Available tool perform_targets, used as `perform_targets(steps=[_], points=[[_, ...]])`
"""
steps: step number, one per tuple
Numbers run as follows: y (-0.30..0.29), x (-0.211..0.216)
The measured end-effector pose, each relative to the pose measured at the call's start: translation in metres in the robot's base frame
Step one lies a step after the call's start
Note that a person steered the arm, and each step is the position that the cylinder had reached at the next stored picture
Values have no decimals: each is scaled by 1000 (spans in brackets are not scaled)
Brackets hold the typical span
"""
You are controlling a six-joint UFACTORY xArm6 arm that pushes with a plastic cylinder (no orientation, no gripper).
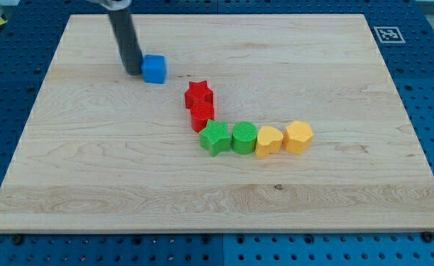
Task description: Move blue cube a bit left
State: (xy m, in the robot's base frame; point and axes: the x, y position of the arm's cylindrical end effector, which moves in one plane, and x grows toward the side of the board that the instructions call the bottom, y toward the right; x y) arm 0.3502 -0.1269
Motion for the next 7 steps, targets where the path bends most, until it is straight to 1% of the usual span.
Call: perform_targets(steps=[1,2,3,4,5,7], points=[[53,0],[79,-1],[80,-28],[114,-38],[167,-27],[198,5]])
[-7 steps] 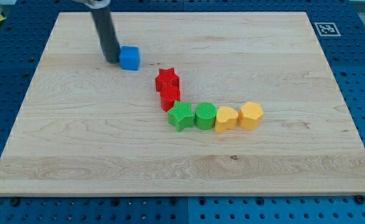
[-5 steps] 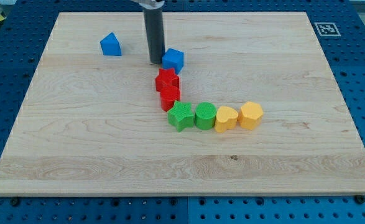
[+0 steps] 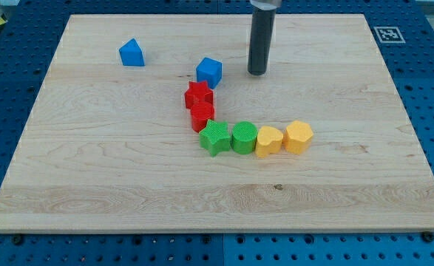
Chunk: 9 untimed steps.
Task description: Move blue cube a bit left
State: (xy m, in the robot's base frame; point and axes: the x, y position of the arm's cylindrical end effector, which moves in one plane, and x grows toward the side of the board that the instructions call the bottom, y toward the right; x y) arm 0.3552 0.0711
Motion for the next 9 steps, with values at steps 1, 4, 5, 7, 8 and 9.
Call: perform_targets(steps=[1,4,5,7,8,9], points=[[1,8],[-71,8],[-61,-3],[-79,-40],[-104,-39],[-104,-35]])
